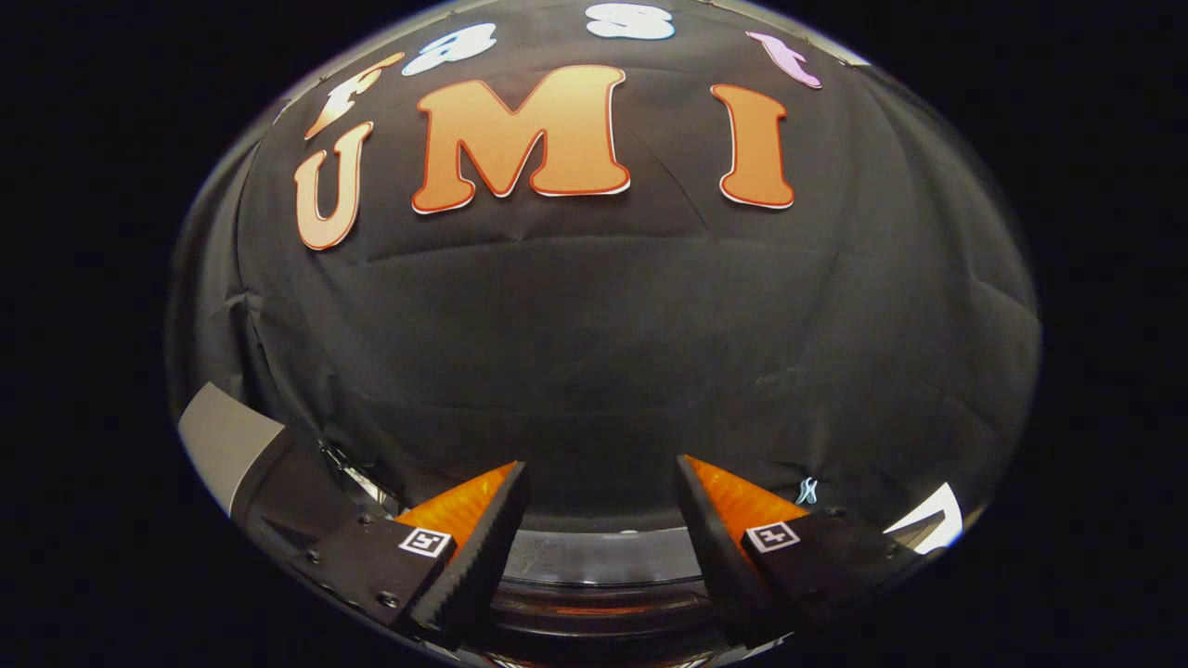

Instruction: Put the clothes into the washing machine and then close the washing machine lid.

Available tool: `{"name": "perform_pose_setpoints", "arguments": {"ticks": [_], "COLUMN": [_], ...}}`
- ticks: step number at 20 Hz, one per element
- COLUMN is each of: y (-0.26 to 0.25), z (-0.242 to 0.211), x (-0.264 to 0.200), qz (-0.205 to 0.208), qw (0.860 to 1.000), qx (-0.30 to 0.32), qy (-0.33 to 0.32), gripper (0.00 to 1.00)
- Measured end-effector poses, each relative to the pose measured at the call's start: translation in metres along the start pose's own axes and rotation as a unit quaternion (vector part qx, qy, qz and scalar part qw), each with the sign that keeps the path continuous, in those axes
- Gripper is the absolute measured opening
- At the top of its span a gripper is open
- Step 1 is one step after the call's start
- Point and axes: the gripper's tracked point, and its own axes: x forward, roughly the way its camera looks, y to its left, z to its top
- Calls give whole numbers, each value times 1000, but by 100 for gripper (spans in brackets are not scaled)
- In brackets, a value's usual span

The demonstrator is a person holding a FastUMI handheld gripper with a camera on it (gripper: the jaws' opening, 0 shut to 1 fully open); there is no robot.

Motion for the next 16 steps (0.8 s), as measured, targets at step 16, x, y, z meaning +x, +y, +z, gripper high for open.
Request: {"name": "perform_pose_setpoints", "arguments": {"ticks": [16], "y": [3], "z": [-69], "x": [-49], "qz": [-2], "qw": [1000], "qx": [0], "qy": [-2], "gripper": [99]}}
